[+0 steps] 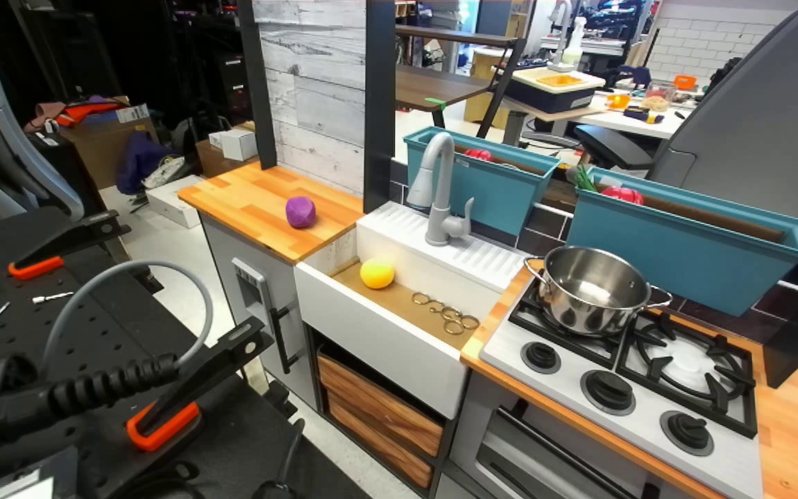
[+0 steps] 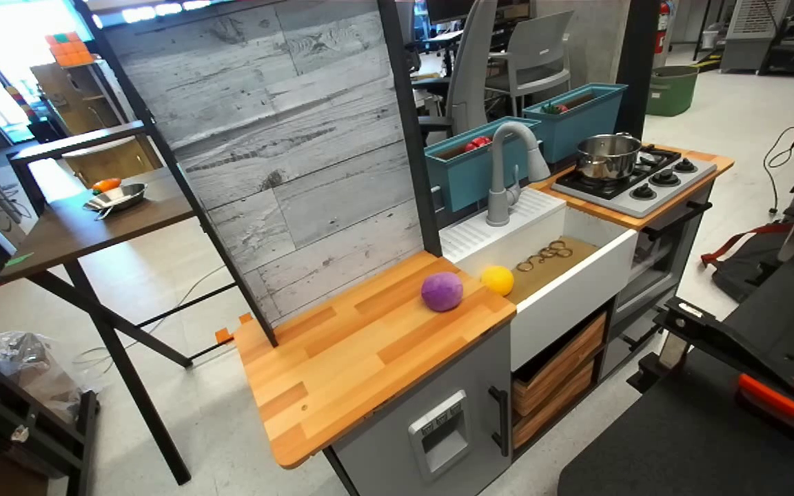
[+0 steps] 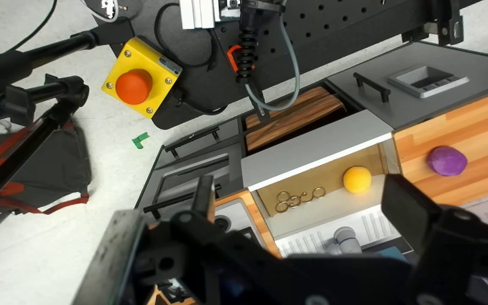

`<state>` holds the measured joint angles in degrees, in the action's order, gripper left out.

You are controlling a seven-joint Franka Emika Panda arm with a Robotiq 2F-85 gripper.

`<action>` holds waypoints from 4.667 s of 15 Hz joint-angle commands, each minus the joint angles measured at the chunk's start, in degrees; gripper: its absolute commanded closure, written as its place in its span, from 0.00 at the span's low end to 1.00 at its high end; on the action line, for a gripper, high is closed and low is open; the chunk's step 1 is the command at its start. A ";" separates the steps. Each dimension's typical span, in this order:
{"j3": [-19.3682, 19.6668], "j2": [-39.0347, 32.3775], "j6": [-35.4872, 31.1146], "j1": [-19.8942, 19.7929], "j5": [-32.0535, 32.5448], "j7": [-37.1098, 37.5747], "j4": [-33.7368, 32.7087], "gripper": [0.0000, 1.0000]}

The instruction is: Remove the orange plushy from the sink and put it on the counter

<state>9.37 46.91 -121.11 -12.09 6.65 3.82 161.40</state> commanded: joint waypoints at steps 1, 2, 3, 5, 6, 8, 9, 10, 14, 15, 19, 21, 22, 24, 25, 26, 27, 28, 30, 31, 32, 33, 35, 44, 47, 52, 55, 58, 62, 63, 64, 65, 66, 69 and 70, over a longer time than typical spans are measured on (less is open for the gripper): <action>-0.63 -0.08 0.11 -0.65 -0.58 -0.48 -0.10 0.00; -0.63 -0.08 0.11 -0.65 -0.58 -0.48 -0.10 0.00; -0.63 -0.08 0.11 -0.65 -0.58 -0.48 -0.10 0.00; -0.63 -0.08 0.11 -0.65 -0.58 -0.48 -0.10 0.00; -1.08 -0.04 1.62 -0.89 -0.21 -0.20 -0.88 0.00; -2.37 -1.39 1.16 -0.11 -0.11 0.57 -1.27 0.00; -2.61 -2.95 0.09 0.86 -0.51 0.08 -1.39 0.00; -3.15 -4.35 -0.97 1.44 -0.77 0.22 -1.44 0.00; -7.74 -16.68 -14.00 4.56 -0.93 4.59 -0.83 0.00; -9.05 -20.44 -18.24 4.98 -0.43 6.17 -0.90 0.00; -14.94 -35.95 -32.17 3.52 5.42 14.80 -4.16 0.00; -16.36 -43.82 -37.19 2.44 10.70 20.21 -7.47 0.00; -16.18 -47.55 -38.62 2.38 13.17 23.23 -9.41 0.00; -13.82 -54.89 -40.09 4.02 19.25 28.66 -14.12 0.00; -14.34 -58.64 -40.57 3.14 22.33 31.15 -16.88 0.00; -13.11 -62.22 -40.88 4.09 24.67 33.36 -19.72 0.00; -12.14 -65.87 -41.17 4.87 26.36 35.00 -22.72 0.00; -11.36 -69.60 -41.57 5.49 27.37 36.19 -25.81 0.00; -10.94 -76.94 -41.85 6.03 26.46 37.20 -31.88 0.00; -5.50 -80.39 -42.42 12.19 20.59 34.00 -34.70 0.00; -5.42 -84.12 -42.82 12.76 16.52 34.16 -37.60 0.00; -3.55 -87.80 -43.10 15.05 13.80 34.76 -40.74 0.00; -1.38 -95.30 -44.73 18.64 8.02 34.79 -47.27 0.00; 0.04 -123.30 -49.51 23.83 -11.74 34.41 -78.08 0.00; -0.12 -129.34 -48.17 23.95 -13.51 34.06 -87.34 0.00; -0.76 -135.19 -45.14 24.10 -13.59 32.17 -96.49 0.00; 0.52 -137.22 -43.53 24.28 -11.35 33.48 -99.53 0.26; 1.34 -136.90 -45.13 25.76 -12.75 31.07 -98.88 0.47; 0.68 -135.45 -48.17 26.66 -12.76 28.43 -96.25 0.79; 0.62 -135.15 -48.60 26.80 -12.79 27.94 -95.50 0.86; 0.59 -134.79 -48.93 26.88 -13.00 27.73 -94.74 0.93; 0.38 -134.31 -49.10 26.71 -13.30 27.65 -93.93 0.98; 0.29 -133.98 -49.35 26.67 -13.47 27.58 -93.31 1.00; -0.17 -131.79 -51.81 26.56 -11.82 28.73 -89.16 1.00; -0.25 -131.06 -52.85 26.66 -11.81 28.77 -87.72 1.00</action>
<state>9.56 -84.81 -169.43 13.89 -4.83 32.23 71.80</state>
